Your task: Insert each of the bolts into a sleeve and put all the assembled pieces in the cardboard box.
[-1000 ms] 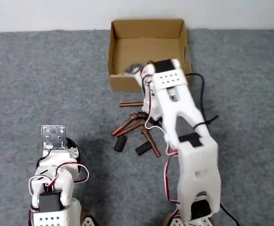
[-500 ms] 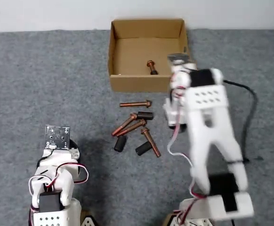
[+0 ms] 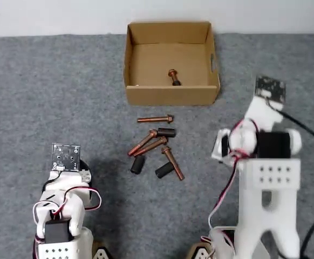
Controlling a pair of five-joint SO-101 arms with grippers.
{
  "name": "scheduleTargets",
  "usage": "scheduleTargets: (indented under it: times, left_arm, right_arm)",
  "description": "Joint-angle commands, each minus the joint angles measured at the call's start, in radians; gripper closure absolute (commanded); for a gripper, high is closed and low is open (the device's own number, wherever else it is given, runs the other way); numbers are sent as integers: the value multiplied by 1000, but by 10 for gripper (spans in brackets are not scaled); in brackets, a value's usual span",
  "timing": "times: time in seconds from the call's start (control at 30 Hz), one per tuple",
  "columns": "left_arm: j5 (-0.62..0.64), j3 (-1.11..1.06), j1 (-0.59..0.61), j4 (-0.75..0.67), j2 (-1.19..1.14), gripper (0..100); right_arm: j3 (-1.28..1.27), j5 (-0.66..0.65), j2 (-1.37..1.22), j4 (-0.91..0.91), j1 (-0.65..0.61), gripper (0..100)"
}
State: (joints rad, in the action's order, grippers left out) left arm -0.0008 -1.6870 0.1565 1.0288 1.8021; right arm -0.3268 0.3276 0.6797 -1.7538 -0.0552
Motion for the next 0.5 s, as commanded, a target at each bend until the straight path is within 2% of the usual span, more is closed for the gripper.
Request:
scheduleTargets:
  times: [0.0, 0.17, 0.27, 0.47]
  left_arm:
    - [-15, 2, -9, 18, 2, 994]
    - [-118, 5, -78, 15, 6, 994]
    - [-127, 36, -114, 15, 3, 994]
    - [-138, 199, -189, 38, -6, 994]
  right_arm:
    - [-83, 12, 179, 13, 12, 990]
    - [-239, -15, 417, 111, 119, 991]
    - [-319, -86, 515, 124, 193, 991]
    - [-494, -100, 647, 124, 329, 991]
